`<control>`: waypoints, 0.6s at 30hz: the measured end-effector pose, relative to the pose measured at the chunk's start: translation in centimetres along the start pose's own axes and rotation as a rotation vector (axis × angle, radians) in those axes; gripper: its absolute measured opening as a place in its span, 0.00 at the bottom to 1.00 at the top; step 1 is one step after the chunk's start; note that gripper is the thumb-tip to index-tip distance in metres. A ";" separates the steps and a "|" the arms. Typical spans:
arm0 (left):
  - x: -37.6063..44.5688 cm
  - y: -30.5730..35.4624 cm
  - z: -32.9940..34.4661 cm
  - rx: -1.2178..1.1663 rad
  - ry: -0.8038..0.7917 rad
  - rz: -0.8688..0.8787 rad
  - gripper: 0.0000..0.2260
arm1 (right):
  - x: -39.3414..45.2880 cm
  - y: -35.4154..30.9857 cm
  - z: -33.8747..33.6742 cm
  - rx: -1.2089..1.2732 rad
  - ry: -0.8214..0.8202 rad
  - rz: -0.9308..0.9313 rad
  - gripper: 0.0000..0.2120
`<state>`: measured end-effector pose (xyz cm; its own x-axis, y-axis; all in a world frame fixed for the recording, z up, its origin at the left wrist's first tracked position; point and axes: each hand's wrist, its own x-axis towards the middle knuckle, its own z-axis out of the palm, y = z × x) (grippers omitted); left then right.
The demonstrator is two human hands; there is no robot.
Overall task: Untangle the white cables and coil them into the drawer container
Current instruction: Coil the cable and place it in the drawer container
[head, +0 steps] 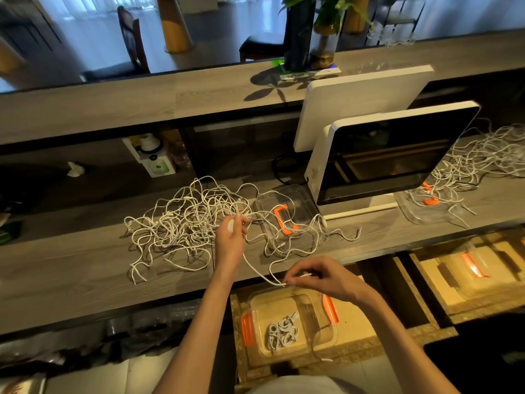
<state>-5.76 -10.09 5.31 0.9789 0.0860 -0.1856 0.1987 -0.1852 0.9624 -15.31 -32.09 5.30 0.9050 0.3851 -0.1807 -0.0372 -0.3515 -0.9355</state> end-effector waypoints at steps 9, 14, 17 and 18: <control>-1.8 -0.5 0.9 0.172 -0.489 -0.239 0.18 | 1.0 -1.5 -0.5 0.272 0.363 -0.033 0.07; -3.5 0.0 0.4 -0.046 -0.753 -0.328 0.31 | 1.4 -1.6 -0.8 0.249 0.481 -0.008 0.05; -4.1 0.3 -0.2 -0.060 -0.916 -0.215 0.28 | 1.5 -1.1 -0.8 0.211 0.485 -0.006 0.04; -4.3 0.5 -0.3 -0.047 -0.945 -0.172 0.26 | 1.5 -1.0 -0.8 0.199 0.480 -0.005 0.04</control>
<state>-9.92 -10.23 6.61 0.5757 -0.7198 -0.3879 0.3610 -0.2019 0.9105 -13.61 -31.83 6.17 0.9961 -0.0645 -0.0605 -0.0703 -0.1632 -0.9841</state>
